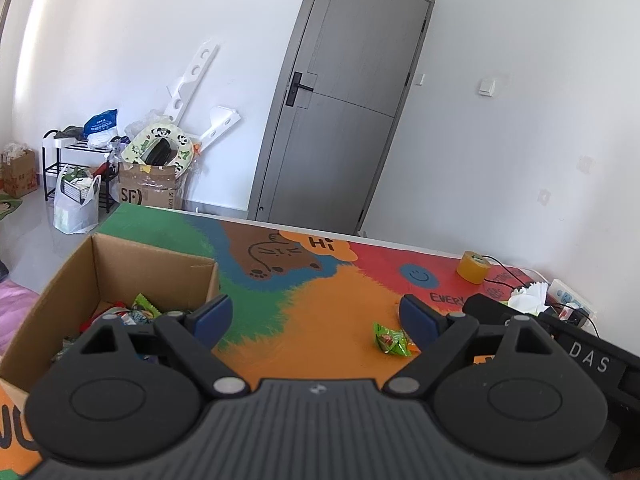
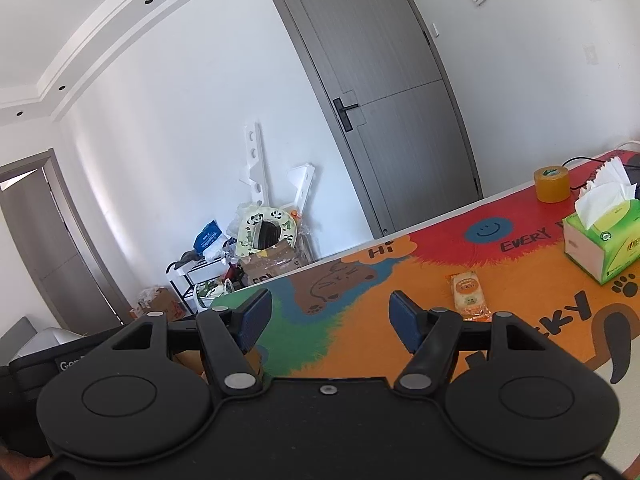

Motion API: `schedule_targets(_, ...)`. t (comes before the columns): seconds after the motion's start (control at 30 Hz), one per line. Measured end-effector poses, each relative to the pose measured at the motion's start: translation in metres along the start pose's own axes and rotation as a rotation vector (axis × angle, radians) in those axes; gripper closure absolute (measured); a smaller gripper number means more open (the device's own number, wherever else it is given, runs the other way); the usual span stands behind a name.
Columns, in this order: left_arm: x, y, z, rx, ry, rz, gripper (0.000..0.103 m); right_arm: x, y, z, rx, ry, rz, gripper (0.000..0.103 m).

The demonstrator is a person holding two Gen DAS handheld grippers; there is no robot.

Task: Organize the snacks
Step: 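Move both tools back to the green jelly pack and bread pack, then grasp the green jelly pack with the left gripper while the right grasps the bread pack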

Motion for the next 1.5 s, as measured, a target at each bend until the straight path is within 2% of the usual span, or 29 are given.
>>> schedule_targets(0.27,0.009,-0.004,-0.020,-0.032,-0.019,-0.005,0.013,0.034,0.000,-0.003,-0.015,-0.069,-0.027,0.038)
schedule_targets(0.6,0.028,-0.014,-0.067,-0.097,-0.040,-0.012,0.013,0.076,-0.002,-0.022,-0.068,-0.151,-0.059,0.038)
schedule_targets(1.17,0.034,-0.034,-0.164,-0.240,-0.023,0.040,0.016,0.109,0.001,-0.089,-0.184,-0.190,-0.087,0.041)
schedule_targets(1.33,0.038,-0.043,-0.195,-0.287,-0.028,0.035,0.020,0.121,-0.001,-0.108,-0.211,-0.213,-0.110,0.042)
schedule_targets(1.43,0.039,-0.052,-0.212,-0.317,-0.028,0.040,0.026,0.130,-0.003,-0.117,-0.226,-0.220,-0.126,0.042)
schedule_targets(1.5,0.039,-0.057,-0.222,-0.331,-0.028,0.045,0.034,0.134,-0.005,-0.123,-0.235,-0.222,-0.132,0.042)
Point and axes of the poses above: each gripper's, at about its wrist camera, not at the fingertips, and z roughly against the way its jaws point, x to its right, y to its top, the point moved 3 cm from there along -z, roughly the way its jaws point, and after that the axes turned 11 degrees about -y, right-handed, at the moved point
